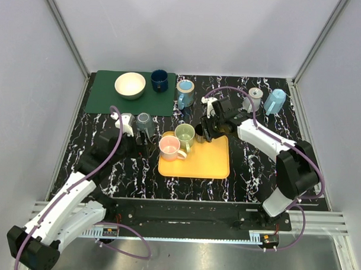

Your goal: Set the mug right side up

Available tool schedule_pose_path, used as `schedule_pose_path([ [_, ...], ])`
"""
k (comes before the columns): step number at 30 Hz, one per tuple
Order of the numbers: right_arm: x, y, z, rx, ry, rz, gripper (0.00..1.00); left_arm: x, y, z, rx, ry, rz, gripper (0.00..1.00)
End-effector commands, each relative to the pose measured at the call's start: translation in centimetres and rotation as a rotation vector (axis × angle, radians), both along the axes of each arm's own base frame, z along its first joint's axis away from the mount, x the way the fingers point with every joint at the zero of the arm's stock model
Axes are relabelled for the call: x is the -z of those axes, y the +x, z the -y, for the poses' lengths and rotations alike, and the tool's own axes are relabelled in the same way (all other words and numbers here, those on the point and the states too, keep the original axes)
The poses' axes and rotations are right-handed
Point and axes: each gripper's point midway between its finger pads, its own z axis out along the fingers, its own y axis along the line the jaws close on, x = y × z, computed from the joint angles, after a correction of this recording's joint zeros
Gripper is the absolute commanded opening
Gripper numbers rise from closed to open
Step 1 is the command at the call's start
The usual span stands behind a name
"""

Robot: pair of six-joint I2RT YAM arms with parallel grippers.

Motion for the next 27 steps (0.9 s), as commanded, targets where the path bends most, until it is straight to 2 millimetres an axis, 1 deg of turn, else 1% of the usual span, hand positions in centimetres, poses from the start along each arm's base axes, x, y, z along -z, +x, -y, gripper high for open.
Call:
schedule_pose_path([
  [1,-0.9,0.5,-0.5,-0.015,0.01,0.054,0.51,-0.7,0.3,0.6,0.025,-0.02,0.032,0.94],
  [10,0.0,0.4,-0.5,-0.017,0.001,0.04,0.5,-0.4,0.4,0.7,0.024,-0.019,0.022,0.94],
  [16,-0.1,-0.1,-0.6,-0.03,0.019,0.038,0.53,-0.4,0.3,0.7,0.028,-0.018,0.02,0.94],
  [27,0.3,-0.2,-0.4,-0.05,0.006,0.049,0.51,-0.3,0.3,0.8,0.028,-0.023,0.017,0.94],
])
